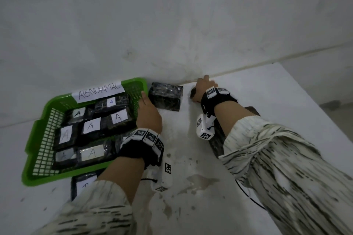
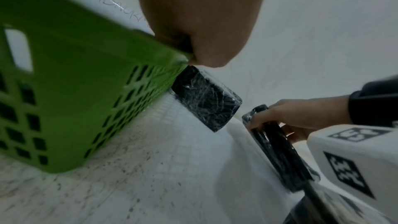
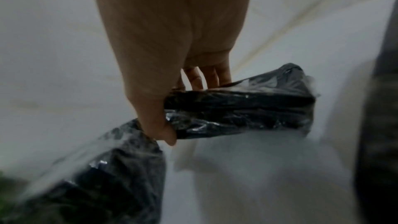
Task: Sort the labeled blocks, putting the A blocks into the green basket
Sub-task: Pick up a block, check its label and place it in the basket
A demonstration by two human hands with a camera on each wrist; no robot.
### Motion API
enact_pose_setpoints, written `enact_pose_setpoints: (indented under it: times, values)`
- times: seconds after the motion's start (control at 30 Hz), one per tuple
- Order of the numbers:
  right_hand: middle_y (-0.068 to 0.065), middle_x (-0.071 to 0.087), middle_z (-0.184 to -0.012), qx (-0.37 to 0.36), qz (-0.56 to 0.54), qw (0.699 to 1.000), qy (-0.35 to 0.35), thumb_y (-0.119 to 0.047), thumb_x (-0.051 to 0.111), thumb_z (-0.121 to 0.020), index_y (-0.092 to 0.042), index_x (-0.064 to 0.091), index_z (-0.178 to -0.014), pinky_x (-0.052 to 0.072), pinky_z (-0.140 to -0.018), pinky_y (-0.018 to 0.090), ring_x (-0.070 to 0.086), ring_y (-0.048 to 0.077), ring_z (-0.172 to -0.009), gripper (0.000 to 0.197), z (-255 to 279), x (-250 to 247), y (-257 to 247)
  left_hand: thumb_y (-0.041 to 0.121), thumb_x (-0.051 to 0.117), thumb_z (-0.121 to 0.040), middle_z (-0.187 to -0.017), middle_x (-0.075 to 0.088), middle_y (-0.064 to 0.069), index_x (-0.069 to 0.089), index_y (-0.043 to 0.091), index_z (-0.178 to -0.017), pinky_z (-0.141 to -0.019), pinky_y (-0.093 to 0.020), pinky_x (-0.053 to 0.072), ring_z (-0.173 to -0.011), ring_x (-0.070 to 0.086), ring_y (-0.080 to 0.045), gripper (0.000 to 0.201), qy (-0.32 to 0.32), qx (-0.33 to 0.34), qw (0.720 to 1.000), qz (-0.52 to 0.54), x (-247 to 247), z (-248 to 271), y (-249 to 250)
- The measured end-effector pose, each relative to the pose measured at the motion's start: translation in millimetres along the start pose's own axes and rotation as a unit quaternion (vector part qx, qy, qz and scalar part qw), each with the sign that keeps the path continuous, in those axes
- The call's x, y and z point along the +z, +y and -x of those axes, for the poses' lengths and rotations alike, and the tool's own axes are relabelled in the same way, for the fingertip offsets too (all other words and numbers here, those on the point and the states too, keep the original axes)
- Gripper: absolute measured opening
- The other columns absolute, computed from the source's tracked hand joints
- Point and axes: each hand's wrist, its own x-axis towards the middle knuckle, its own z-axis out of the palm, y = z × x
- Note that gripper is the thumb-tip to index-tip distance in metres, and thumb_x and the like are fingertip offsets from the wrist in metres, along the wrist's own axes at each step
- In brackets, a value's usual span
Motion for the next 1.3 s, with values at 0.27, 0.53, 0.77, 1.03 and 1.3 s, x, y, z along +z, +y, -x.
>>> enact_pose_setpoints:
  times: [0.27,0.53,0.77,1.03,1.3]
  values:
    - [0.015,0.054,-0.129,-0.032,-0.443,0.896,-0.016,-0.025,0.085,-0.063,-0.007,0.064,-0.115,0.053,-0.089,0.036,0.062,0.031,-0.102,0.059,37,-23,-37,0.033,0.046,-0.096,-0.149,0.027,-0.013,0.032,0.012,-0.144,-0.107,-0.044,0.028,-0.135,0.030,-0.031,0.054,0.041,0.023,0.997,0.066,-27,13,5]
    - [0.017,0.028,-0.128,-0.127,-0.470,0.873,0.029,-0.012,0.079,-0.076,-0.002,0.027,-0.149,0.037,-0.101,0.021,0.042,0.021,-0.118,0.090,125,-35,-70,0.038,0.040,-0.098,-0.127,0.052,-0.010,0.037,0.007,-0.135,-0.092,-0.031,0.043,-0.119,0.051,-0.025,0.048,-0.081,-0.014,0.873,0.481,-69,51,15]
    - [0.023,0.044,-0.125,-0.176,-0.552,0.815,0.026,-0.013,0.062,-0.091,-0.008,0.049,-0.137,0.045,-0.104,0.046,0.054,0.034,-0.113,0.048,183,-27,-88,0.052,0.056,-0.084,-0.131,0.055,-0.013,0.042,0.014,-0.135,-0.101,-0.053,0.042,-0.117,0.054,-0.031,0.065,-0.099,0.000,0.871,0.482,-82,64,-29]
    - [0.002,0.046,-0.135,-0.157,-0.569,0.806,-0.037,-0.040,0.037,-0.101,-0.014,0.033,-0.144,0.034,-0.098,0.021,0.044,0.012,-0.125,0.050,227,-22,-108,0.043,0.041,-0.096,-0.139,0.045,-0.003,0.036,0.014,-0.140,-0.106,-0.033,0.034,-0.129,0.042,-0.018,0.053,-0.098,0.045,0.872,0.478,-104,115,-35]
    - [0.010,0.050,-0.141,-0.136,-0.552,0.822,0.025,-0.040,0.036,-0.102,-0.008,0.037,-0.141,0.034,-0.092,0.020,0.049,0.021,-0.127,0.050,236,-24,-118,0.030,0.037,-0.100,-0.145,0.040,-0.005,0.030,0.011,-0.145,-0.113,-0.041,0.032,-0.134,0.039,-0.021,0.050,-0.064,0.065,0.871,0.483,-99,128,-34]
